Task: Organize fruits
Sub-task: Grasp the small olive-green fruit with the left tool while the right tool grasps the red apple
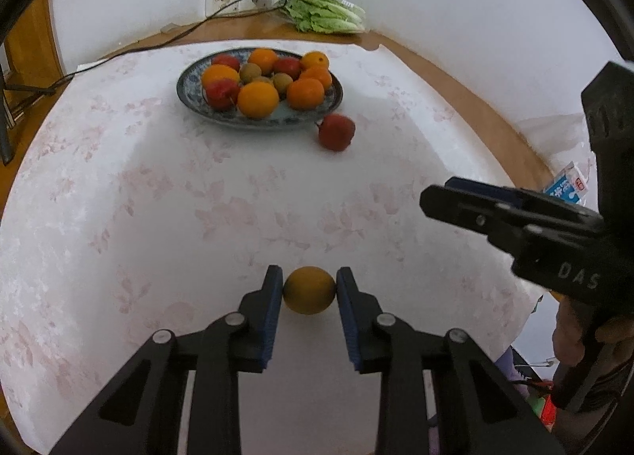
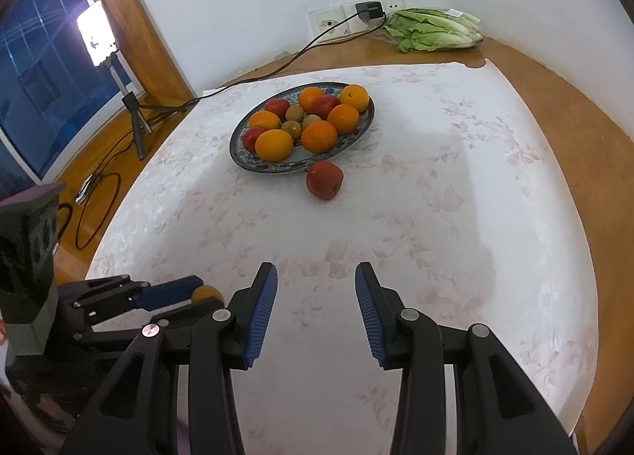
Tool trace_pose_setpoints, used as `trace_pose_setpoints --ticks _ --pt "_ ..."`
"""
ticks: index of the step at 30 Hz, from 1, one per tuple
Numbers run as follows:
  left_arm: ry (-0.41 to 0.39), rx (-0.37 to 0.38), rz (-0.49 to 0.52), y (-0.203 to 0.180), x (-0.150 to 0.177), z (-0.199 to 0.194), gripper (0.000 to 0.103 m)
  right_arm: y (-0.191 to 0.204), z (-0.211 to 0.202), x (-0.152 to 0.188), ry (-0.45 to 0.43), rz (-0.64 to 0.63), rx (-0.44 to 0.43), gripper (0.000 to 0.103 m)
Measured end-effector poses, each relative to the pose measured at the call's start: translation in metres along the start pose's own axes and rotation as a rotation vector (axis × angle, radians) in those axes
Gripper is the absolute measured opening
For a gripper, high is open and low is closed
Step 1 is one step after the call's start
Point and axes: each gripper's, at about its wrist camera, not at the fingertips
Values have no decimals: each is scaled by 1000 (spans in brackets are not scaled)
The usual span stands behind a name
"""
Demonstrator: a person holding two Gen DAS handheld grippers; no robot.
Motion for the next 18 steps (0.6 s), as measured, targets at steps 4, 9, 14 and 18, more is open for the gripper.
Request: trace_pose_setpoints --ticks 4,9,14,18 --pt "-32 -23 -6 6 -12 -6 29 3 4 -7 8 -13 4 42" --pt "-62 -51 -31 19 -27 -9 29 7 14 -18 7 -35 12 42" --pt "-86 -73 -65 32 -37 -9 29 7 36 -27 7 -37 6 42" --pt "-95 -84 -86 41 -39 -8 29 5 56 -34 11 -34 21 42"
Point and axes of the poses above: each gripper's, at about its wrist camera, not at the fingertips, and z roughly the way its jaws point, y to its left, x to its underside, and after that the axes turned 10 degrees about -y, right-handed
